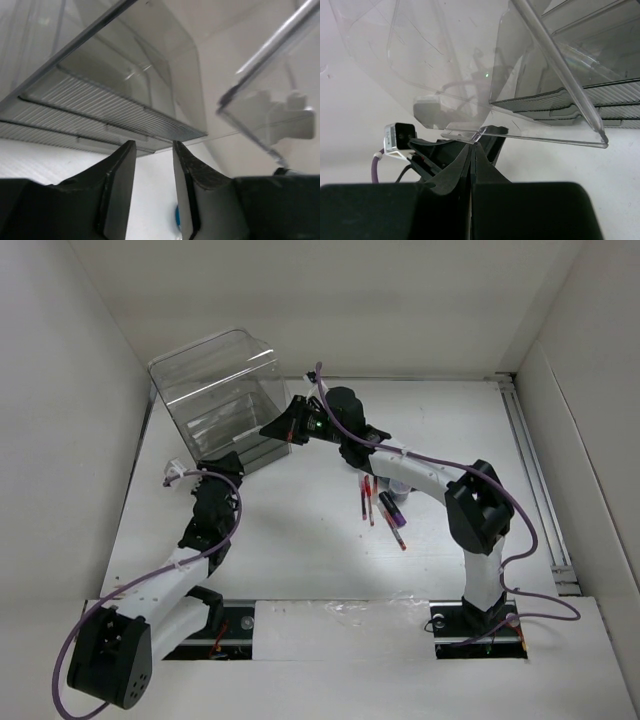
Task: Sort the stationery into containers
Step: Open the storage box at the center of the board.
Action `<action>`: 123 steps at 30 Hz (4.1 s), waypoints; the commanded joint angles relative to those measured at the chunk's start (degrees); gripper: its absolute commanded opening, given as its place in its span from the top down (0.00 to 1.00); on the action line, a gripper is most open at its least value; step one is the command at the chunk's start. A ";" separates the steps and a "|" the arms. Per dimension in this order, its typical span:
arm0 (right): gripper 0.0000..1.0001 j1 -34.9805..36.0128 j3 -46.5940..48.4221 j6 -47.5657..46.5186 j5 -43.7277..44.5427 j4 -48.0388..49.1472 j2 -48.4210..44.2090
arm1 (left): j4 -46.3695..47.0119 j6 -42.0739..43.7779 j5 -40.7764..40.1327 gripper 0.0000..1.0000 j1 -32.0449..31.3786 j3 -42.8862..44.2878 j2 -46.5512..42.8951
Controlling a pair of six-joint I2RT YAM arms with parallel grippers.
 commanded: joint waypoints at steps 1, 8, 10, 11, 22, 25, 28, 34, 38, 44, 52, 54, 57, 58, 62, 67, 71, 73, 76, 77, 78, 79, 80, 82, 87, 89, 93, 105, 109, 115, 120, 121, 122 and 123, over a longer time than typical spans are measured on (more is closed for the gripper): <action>1.00 0.86 1.98 -0.87 -0.82 5.73 -4.45 | 9.09 -0.98 -2.26 0.67 0.15 -1.05 -2.28; 1.00 0.86 1.45 -0.87 -1.34 5.73 -4.98 | 15.86 -1.51 -5.25 0.58 0.15 -2.20 -0.71; 1.00 0.86 0.93 -0.87 -1.34 6.25 -4.98 | 17.36 -1.51 -5.25 0.56 0.15 -2.20 0.00; 1.00 0.86 0.92 -0.87 -1.34 6.26 -5.50 | 17.36 -1.51 -5.25 0.56 0.15 -2.20 0.53; 1.00 0.86 -0.66 -0.87 -1.34 6.26 -6.03 | 18.15 1.65 -5.25 0.55 0.15 1.57 -1.23; 0.98 0.86 -1.80 -0.87 -1.34 6.26 -7.25 | 18.15 2.27 -5.25 0.55 0.15 2.10 -1.75; 0.97 0.86 -2.94 -0.87 -1.34 6.26 -7.78 | 17.63 2.79 -5.25 0.55 0.15 2.72 -2.28; 0.92 0.86 -3.47 -0.87 -1.34 6.26 -8.32 | 17.01 4.82 -5.25 0.54 0.15 4.91 -2.90; 0.77 0.86 -5.05 -0.87 -1.34 6.26 -8.84 | 16.48 5.34 -5.25 0.54 0.15 5.53 -2.90; 0.37 0.86 -8.38 -1.92 -1.96 6.26 -13.05 | 15.96 6.75 -5.25 0.54 0.15 8.52 -2.90; 0.29 0.33 -16.55 -4.21 0.67 5.12 -19.73 | 7.28 11.05 -6.91 0.52 0.15 18.25 -1.85; 0.29 0.33 -17.96 -4.73 1.29 5.12 -20.26 | 4.82 11.67 -6.92 0.52 0.15 20.55 -1.23; 0.29 0.33 -20.25 -4.74 1.29 5.12 -20.80 | 2.34 12.81 -7.45 0.52 0.15 24.07 -1.23; 0.29 0.33 -20.78 -4.74 1.81 5.12 -20.80 | 1.64 13.60 -7.97 0.52 0.15 24.60 -0.70; 0.29 0.33 -21.49 -4.74 2.35 4.59 -21.93 | -0.47 16.14 -9.37 0.52 0.68 28.72 0.44; 0.29 0.33 -22.72 -5.35 3.84 3.97 -23.08 | -1.09 21.07 -11.23 0.52 0.68 32.85 2.63; 0.30 0.33 -23.95 -5.88 5.07 3.45 -25.01 | -1.70 24.67 -12.63 0.52 0.68 36.64 5.97; 0.30 0.33 -24.64 -5.88 5.59 2.75 -25.62 | -1.71 25.55 -12.63 0.52 0.68 37.87 7.82; 0.30 0.33 -25.17 -6.41 6.12 2.05 -26.77 | -2.58 26.09 -11.77 0.52 1.90 39.98 9.57; 0.30 0.33 -25.18 -6.41 6.13 1.52 -26.77 | -3.46 25.04 -10.27 0.52 3.04 41.29 9.58; 0.30 0.33 -25.18 -7.02 6.13 1.51 -27.38 | -5.73 23.38 -8.52 0.52 4.53 41.83 10.28; 0.30 0.33 -25.18 -7.02 6.65 1.51 -27.39 | -6.36 20.58 -4.67 0.52 7.59 41.83 10.98; 0.30 0.33 -25.70 -7.02 6.65 0.99 -27.39 | -6.37 19.68 -2.89 0.52 9.01 42.35 10.99; 0.31 0.33 -25.71 -7.55 7.18 0.99 -27.91 | -8.72 18.79 -0.60 0.52 10.95 43.67 12.30; 0.32 0.33 -25.71 -7.55 7.71 -0.15 -28.44 | -9.27 20.19 -0.59 0.52 10.96 47.79 13.54; 0.32 0.33 -25.71 -8.08 8.23 -0.16 -28.44 | -11.01 20.81 -0.59 0.52 10.96 49.73 15.20; 0.32 0.33 -25.71 -8.60 9.29 -1.30 -28.96 | -12.77 21.34 0.02 0.50 11.48 53.25 17.57; 0.34 0.33 -25.71 -10.19 11.58 -4.63 -30.11 | -18.40 17.04 9.06 0.46 19.13 59.13 22.23; 0.32 0.33 -25.71 -10.71 12.81 -5.17 -30.11 | -21.13 16.94 11.36 0.44 20.36 63.09 24.43; 0.30 -1.42 -24.65 -11.24 14.83 -7.71 -29.58 | -27.46 16.94 12.59 0.39 20.98 69.25 28.48; 0.26 -2.05 -24.65 -11.77 17.46 -9.21 -29.58 | -28.23 16.94 12.59 0.34 20.98 69.42 29.88; 0.25 -2.05 -24.65 -11.77 17.99 -9.99 -29.58 | -28.25 16.94 12.59 0.34 20.98 69.43 29.89; 0.25 -2.57 -24.65 -11.77 17.99 -10.00 -29.58 | -28.25 16.94 12.59 0.34 20.98 69.95 29.89; 0.24 -2.57 -24.65 -12.29 17.99 -10.00 -29.58 | -28.25 16.94 12.59 0.34 20.98 69.17 29.89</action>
